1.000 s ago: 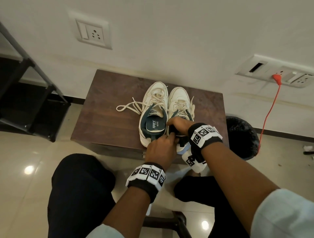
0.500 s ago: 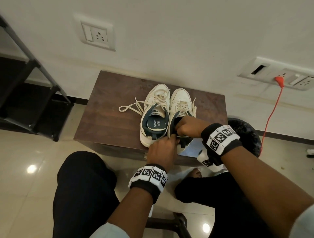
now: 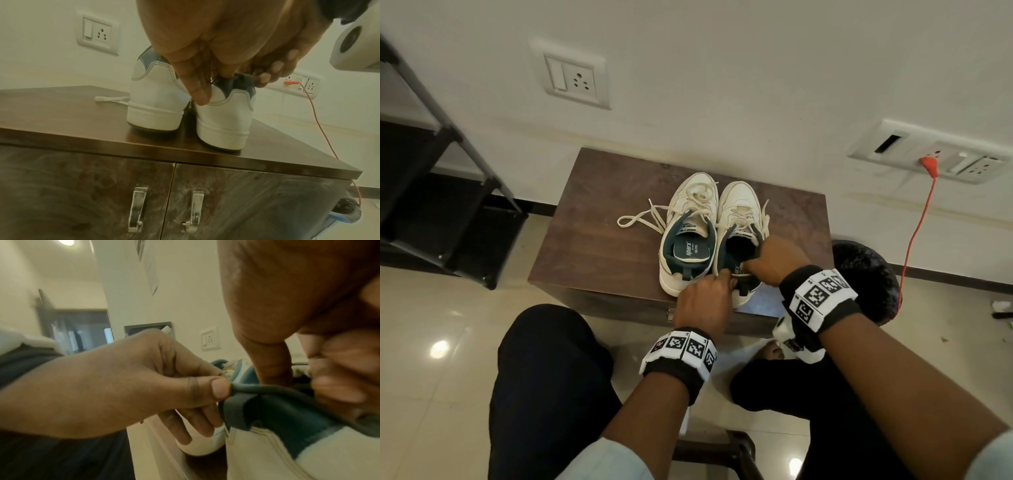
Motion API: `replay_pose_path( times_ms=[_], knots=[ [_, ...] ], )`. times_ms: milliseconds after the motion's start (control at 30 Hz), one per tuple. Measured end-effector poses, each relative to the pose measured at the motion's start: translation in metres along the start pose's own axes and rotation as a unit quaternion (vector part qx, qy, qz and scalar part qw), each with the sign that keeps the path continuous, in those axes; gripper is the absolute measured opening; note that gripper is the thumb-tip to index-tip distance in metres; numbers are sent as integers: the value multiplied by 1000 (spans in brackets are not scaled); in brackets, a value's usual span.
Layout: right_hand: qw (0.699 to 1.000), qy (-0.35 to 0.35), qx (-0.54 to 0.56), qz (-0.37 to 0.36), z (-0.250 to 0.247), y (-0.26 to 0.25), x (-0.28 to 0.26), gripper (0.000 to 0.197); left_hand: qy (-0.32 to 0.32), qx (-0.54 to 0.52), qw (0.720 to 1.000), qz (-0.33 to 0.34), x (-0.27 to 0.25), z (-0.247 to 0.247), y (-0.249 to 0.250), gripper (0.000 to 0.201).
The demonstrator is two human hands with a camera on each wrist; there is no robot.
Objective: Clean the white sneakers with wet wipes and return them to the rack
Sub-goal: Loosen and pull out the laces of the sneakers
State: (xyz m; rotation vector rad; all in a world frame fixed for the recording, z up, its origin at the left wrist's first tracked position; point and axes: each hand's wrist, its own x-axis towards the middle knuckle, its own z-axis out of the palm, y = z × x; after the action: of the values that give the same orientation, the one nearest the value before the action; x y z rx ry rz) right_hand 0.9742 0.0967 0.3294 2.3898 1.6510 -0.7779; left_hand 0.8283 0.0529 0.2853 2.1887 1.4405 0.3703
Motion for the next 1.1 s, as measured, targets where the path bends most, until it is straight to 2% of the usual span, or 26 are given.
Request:
replay_pose_path(
  times_ms=[200,400,533,567,633,733,833,1033,1100],
  knots=[
    [996,-4,57,69,8,-7,7,38,-17,7,1000,-9,1,0,1,29],
    [989,-16,107,97,9,-2,8,20,-26,8,1000,-12,1,2,0,30],
    [992,-9,119,51,10,2,5,12,-16,2,1000,-23,1,4,1,30],
    [994,-1,111,23,11,2,3,18,-13,2,1000,-23,1,4,2,30],
    [993,28,103,-41,13,0,-4,29,-8,0,1000,-20,0,3,2,29],
    [987,87,112,-79,15,2,-10,20,-6,-1,1000,-20,-1,3,3,29],
    [982,94,162,-40,18,8,-6,15,-8,5,1000,-22,0,3,4,29],
    [949,86,299,52,16,3,3,8,-11,5,1000,-23,3,4,4,29],
    [949,91,295,70,15,-2,9,16,-7,-4,1000,-26,3,3,4,28]
  ],
)
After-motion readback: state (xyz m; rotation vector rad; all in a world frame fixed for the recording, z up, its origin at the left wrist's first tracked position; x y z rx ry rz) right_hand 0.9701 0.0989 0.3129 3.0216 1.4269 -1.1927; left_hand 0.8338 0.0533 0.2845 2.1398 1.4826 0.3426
